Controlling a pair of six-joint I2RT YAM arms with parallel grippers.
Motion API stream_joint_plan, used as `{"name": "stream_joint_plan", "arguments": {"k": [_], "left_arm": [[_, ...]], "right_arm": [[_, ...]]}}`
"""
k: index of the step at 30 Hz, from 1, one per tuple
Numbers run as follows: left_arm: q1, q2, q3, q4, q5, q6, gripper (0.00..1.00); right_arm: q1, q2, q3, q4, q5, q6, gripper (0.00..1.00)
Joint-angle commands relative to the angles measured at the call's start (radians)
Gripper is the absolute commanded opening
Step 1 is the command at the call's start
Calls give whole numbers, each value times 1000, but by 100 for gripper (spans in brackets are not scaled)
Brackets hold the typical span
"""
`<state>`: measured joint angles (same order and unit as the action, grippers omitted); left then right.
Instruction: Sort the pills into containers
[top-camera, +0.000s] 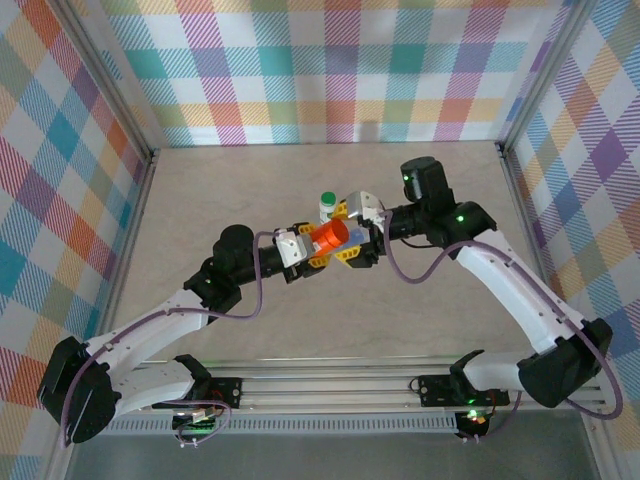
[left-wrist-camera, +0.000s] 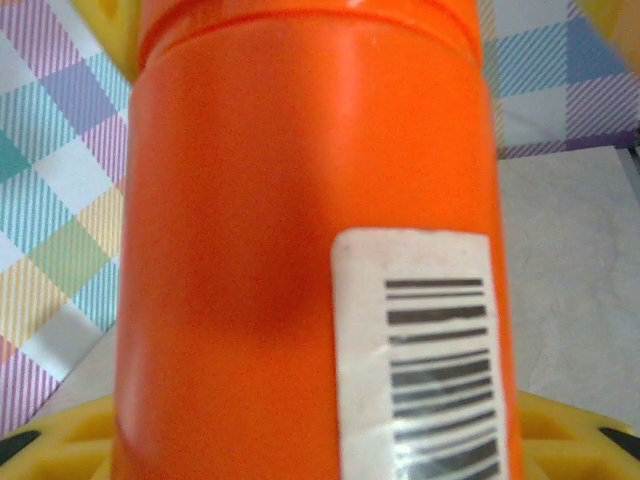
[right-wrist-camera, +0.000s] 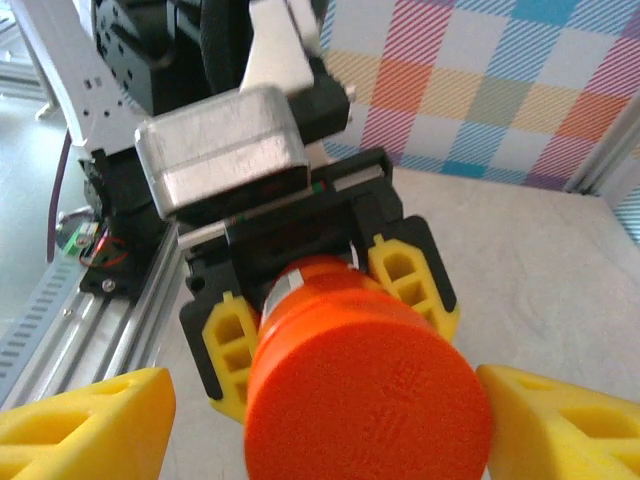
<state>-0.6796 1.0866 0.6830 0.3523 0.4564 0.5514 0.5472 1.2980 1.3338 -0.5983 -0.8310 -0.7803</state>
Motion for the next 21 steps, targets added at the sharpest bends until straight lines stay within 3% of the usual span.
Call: {"name": "stream_joint_plan", "arguments": {"k": [1,5,13,21], "left_arm": [[-3,-34,12,-11,49,22,2],[-3,-27,16,-15,53,25,2],[-3,-8,32,-27,76,24,2],[-3,-8,50,-36,74,30,2]], "right_arm": [[2,-9,39,-60,-51,-131,76],[3,-1,53,-95,-67,-142,57],[2,35,86,-118,-106,-123,57],[26,80,87,-144,-145,-27,35]]}}
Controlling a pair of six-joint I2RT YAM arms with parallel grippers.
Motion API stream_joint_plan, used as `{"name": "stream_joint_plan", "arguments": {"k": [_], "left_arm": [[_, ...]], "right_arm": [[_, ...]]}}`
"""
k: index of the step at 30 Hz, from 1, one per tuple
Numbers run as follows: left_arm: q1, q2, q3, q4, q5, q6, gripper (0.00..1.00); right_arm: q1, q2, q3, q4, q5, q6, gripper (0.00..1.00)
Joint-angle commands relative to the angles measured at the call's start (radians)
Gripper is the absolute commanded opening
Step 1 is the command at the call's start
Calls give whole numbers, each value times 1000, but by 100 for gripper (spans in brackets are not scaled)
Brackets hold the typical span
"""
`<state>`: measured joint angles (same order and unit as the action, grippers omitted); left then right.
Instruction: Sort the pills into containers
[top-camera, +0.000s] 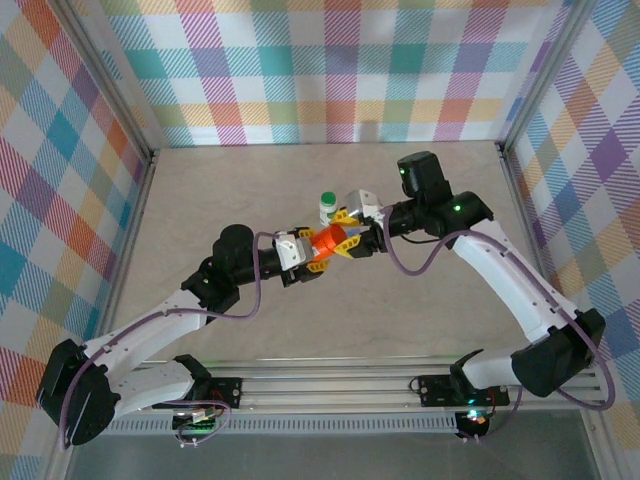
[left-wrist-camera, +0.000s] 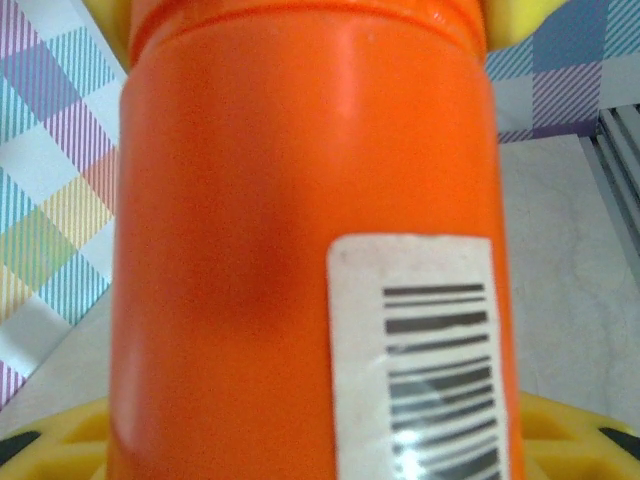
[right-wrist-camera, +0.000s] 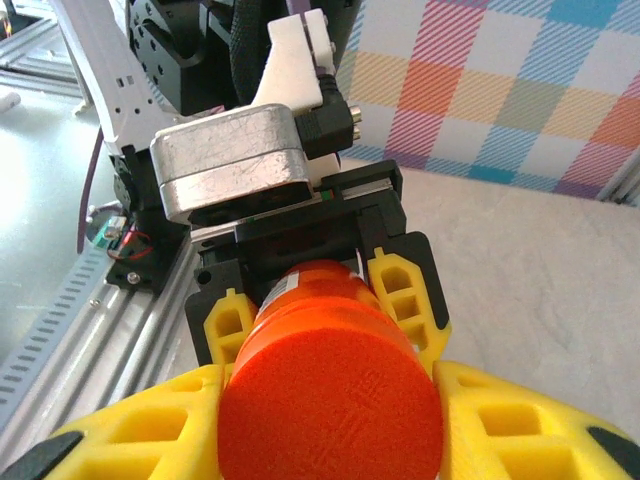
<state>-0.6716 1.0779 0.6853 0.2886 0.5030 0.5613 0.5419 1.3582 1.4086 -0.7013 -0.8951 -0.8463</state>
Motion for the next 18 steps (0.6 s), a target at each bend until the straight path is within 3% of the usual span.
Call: {"name": "stream_joint_plan", "arguments": {"k": [1,4,8,10,14,18], "left_arm": [[-11,-1,48,27,29,21,2],[-11,-5,55,28,18,22,2],[-11,-3,53,41,-16,23,2],[-11,0,53,49,-33,19,2],[-13,2,44,80,-75,2,2],[-14,-7,24,118,-114,-12,2]], "right_arm": [[32,18,-1,-32,-76,54,32],[33,6,-48,76,-35,230,26],[39,-1,-73,235,49,631,25],[52,1,-68,262,113,790,19],[84,2,-59,267,282,994,8],[86,-15,-99,305,454,1216,6]]}}
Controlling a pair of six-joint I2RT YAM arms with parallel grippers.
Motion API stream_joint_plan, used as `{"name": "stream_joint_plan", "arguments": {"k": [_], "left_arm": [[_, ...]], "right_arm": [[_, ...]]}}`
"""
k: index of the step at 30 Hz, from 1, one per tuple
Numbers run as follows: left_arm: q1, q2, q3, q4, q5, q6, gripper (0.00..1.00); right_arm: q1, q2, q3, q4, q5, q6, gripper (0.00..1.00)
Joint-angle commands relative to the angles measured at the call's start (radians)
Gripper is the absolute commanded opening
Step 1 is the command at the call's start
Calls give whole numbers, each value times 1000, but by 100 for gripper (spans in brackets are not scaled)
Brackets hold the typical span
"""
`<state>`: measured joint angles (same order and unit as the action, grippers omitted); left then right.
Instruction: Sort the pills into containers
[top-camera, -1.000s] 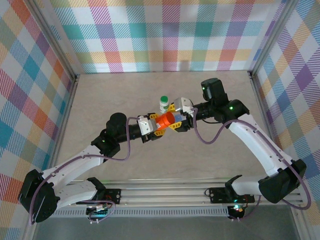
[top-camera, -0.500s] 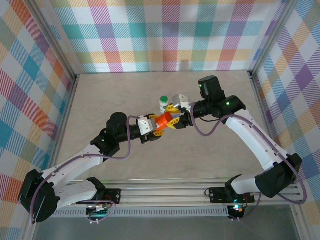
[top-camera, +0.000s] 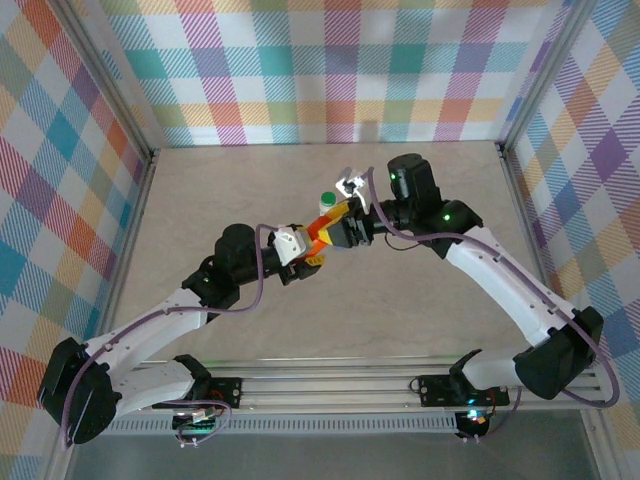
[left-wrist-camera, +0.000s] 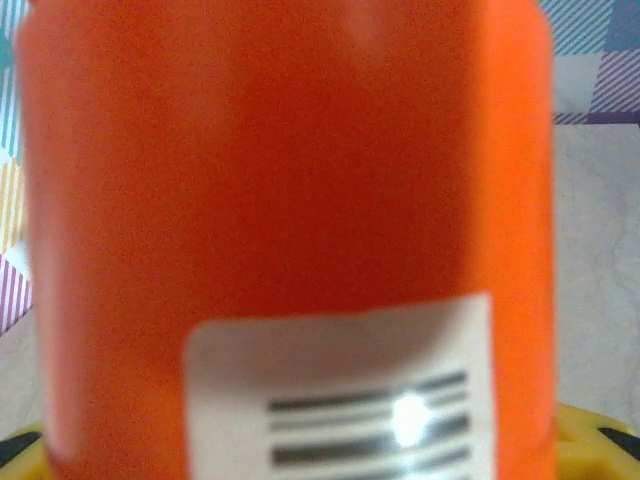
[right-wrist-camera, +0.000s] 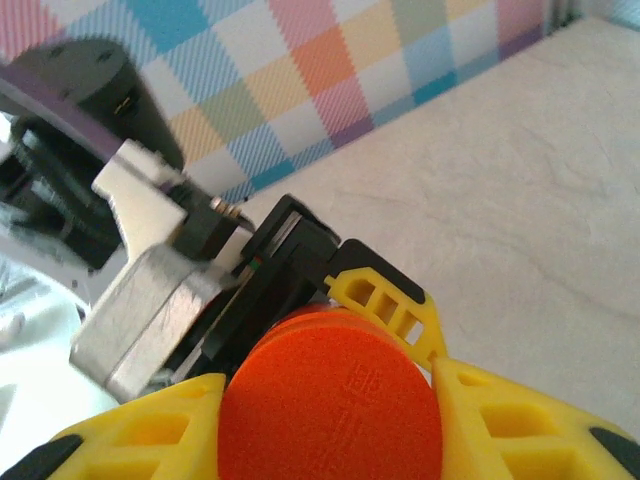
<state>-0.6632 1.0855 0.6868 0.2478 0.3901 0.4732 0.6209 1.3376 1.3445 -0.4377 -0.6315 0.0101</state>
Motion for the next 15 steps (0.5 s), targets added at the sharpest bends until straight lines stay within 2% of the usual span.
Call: {"name": "stream_joint_plan", "arguments": {"k": [1,4,6,11,13,15], "left_arm": [[-22,-17,19,163,-8,73,2],[-22,-25,9,166,-22,68,2],[-22,-34,3,161,-32,70,2],[-22,-45,-8,152,-43,77,2],[-22,-43,-9,154,-46,77,2],[-22,-35,-7,154,-50,77,2]], "right_arm": [[7,4,-37,37,219,396,5],[8,-7,-30,17,294,462,4],[9,-14,-21,10,305,482,9],[8,-22,23,-43,296,469,53],[8,-29,36,-73,309,464,62],[8,-31,45,-87,293,466,65]]}}
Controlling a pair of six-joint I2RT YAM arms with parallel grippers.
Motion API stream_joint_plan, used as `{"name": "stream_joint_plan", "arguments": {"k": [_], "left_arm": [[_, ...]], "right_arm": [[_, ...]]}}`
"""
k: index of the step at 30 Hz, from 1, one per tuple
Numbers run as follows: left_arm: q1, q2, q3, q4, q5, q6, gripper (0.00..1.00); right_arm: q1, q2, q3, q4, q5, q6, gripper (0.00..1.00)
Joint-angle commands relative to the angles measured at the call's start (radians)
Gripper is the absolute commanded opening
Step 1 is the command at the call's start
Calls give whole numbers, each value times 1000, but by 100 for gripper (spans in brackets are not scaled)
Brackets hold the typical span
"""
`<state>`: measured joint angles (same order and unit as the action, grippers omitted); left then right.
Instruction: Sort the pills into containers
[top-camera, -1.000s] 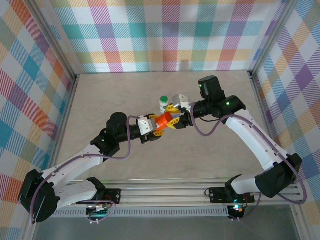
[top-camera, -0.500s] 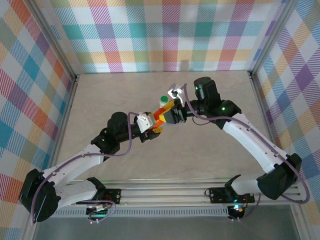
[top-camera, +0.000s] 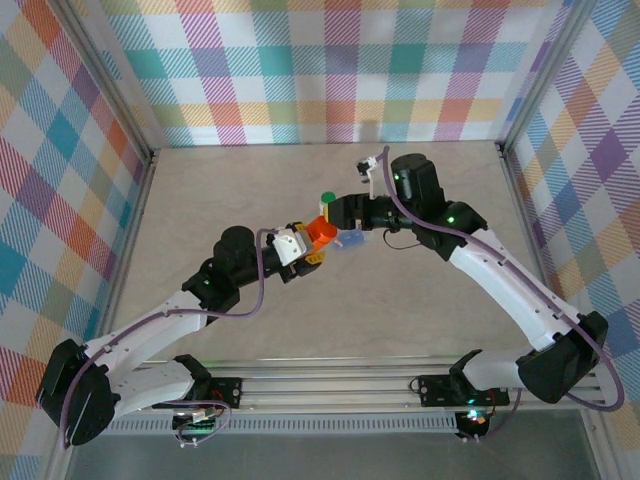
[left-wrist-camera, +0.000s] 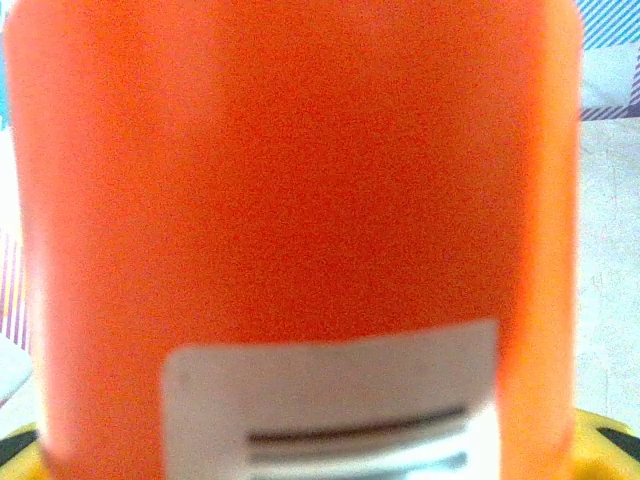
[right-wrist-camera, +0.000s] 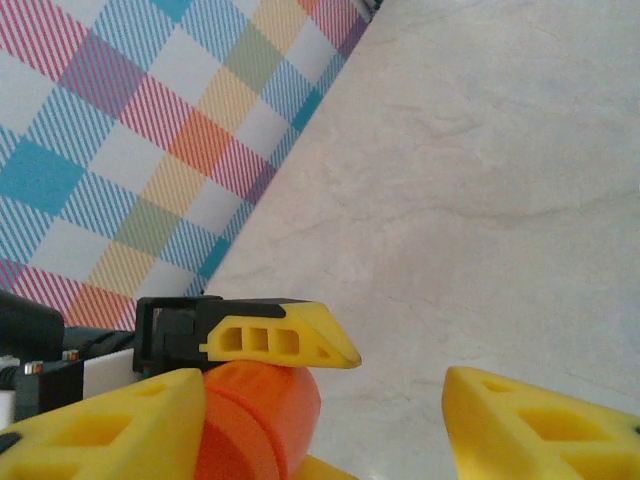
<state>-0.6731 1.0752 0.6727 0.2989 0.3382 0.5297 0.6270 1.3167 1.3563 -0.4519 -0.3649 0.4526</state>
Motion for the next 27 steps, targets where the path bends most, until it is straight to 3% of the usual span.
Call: {"name": "stream_joint_plan", "arguments": {"k": [1,6,18,27], "left_arm": [[-13,-18,9,102,-2,23,2],[-13,15,16,99,-9,27,2],[-13,60,34,93,-23,34,2],[-12,60,41,94,-45,35,2]], "right_arm": [[3,-9,32,-70,6,30,67],[10,1,33,-51,-80,72,72],[46,21,54,-67,-88,76,73],[57,50,32,-85,-76,81,58]]}}
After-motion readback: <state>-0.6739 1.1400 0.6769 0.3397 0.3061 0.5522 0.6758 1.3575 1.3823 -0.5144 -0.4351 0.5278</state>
